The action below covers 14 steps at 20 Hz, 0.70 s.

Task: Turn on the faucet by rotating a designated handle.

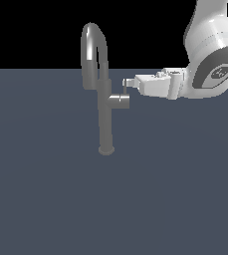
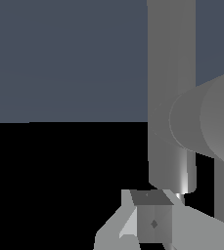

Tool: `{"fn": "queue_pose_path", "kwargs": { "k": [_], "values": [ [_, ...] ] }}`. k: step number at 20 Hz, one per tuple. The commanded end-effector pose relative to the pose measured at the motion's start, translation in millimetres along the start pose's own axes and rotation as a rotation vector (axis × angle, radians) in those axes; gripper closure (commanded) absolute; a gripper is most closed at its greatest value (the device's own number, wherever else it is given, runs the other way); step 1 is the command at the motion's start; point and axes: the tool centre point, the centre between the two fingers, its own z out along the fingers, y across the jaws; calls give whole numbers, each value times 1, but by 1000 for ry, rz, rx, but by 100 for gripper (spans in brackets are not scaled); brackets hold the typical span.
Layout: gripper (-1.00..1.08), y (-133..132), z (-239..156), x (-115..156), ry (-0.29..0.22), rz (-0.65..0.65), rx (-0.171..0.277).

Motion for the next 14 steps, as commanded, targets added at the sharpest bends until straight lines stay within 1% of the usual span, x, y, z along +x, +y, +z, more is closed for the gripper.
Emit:
{"fn": "queue_pose_path", "kwargs": {
  "k": [1,8,14],
  "values": [
    [108,0,0,-1,1,-2,-1],
    [108,0,0,-2,5,-7,-5],
    [108,17,0,-9,5,-7,-5]
  ]
}}
